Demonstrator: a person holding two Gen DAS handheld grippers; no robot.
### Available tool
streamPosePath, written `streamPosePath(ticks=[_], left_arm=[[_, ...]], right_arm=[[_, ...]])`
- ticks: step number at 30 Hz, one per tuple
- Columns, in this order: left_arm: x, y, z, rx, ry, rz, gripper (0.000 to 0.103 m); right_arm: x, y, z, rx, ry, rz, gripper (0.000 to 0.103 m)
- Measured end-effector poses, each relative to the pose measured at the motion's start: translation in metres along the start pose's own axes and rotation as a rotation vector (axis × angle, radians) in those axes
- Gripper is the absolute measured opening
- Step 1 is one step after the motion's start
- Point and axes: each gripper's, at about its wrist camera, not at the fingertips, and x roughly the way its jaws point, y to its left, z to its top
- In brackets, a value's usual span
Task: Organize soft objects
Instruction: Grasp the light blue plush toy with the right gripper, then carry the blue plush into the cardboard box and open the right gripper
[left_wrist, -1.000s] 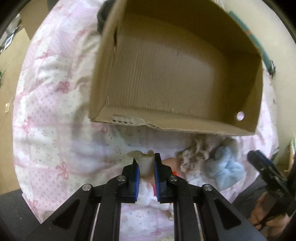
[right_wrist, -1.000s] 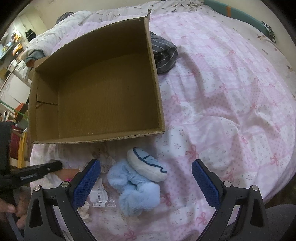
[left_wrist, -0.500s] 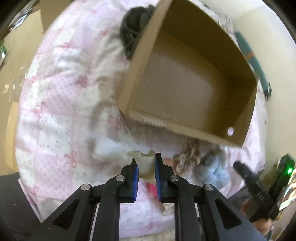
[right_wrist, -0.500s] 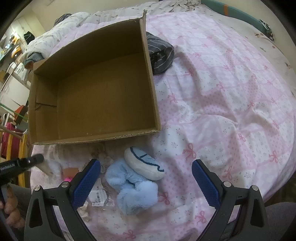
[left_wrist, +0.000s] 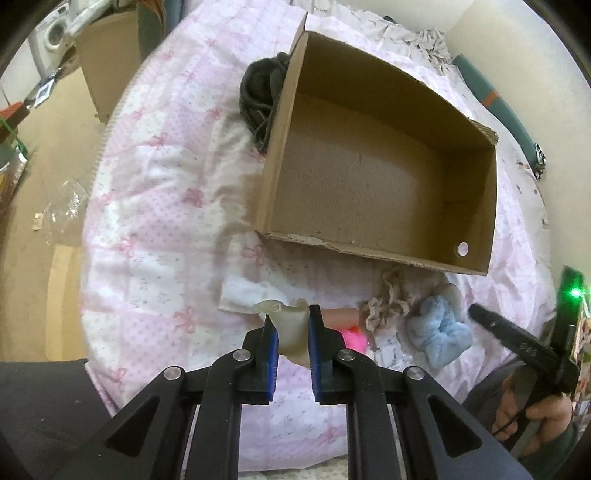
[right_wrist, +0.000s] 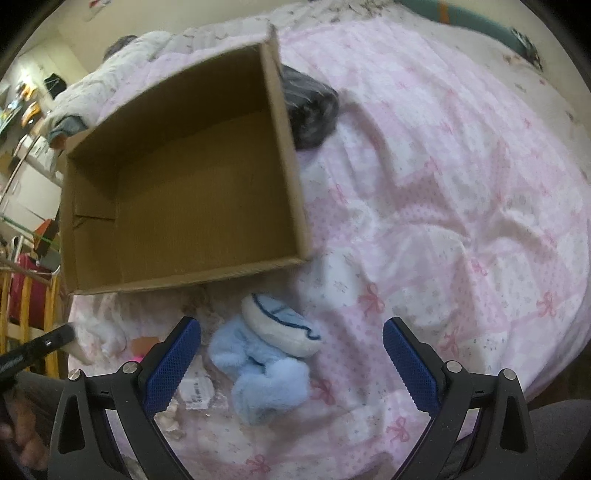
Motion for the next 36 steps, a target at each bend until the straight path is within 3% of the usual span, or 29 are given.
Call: streamPosePath(ticks=[4, 9, 14, 15, 18, 20, 23, 30, 33, 36], left_arm=[[-0.001, 0.003, -0.003, -0.004, -0.015, 0.021, 0.013], [0.008, -0.004, -0.007, 0.02, -0.016, 0.029, 0.013], [0.011, -0.005, -0.009, 0.029, -0.022, 0.036, 0.013], [0.011, -0.006, -0.009, 0.029, -0.024, 0.033, 0.013], [0.012, -0.006, -0.009, 0.029, -0.025, 0.027, 0.013], [0.012, -0.005, -0.008, 0.026, -0.024, 0.028, 0.013], [0.012, -0.004, -0.008, 0.02, -0.021, 0.028, 0.013], [0.01, 0.0, -0.009, 0.013, -0.033, 0.047, 0.013], [0.01, -0.001, -0.009, 0.02, -0.045, 0.065, 0.013], [0.01, -0.004, -0.009, 0.027, -0.055, 0.079, 0.013]], right_arm=[[0.023, 0.006, -0.007, -0.051, 0.123, -0.014, 0.103], [0.035, 0.051, -0.02, -0.271, 0.138, -0.004, 0.103], [0.063, 0.067, -0.026, -0.442, 0.13, -0.25, 0.103], [0.067, 0.067, -0.026, -0.454, 0.136, -0.262, 0.103], [0.067, 0.061, -0.017, -0.422, 0.139, -0.214, 0.101], [0.068, 0.06, -0.012, -0.422, 0.169, -0.163, 0.067], [0.064, 0.06, -0.011, -0.427, 0.172, -0.134, 0.052], [0.028, 0.057, -0.011, -0.4, 0.122, -0.019, 0.043], [0.002, 0.051, -0.005, -0.372, 0.113, 0.063, 0.043], [-0.028, 0.046, -0.003, -0.347, 0.051, 0.175, 0.043]])
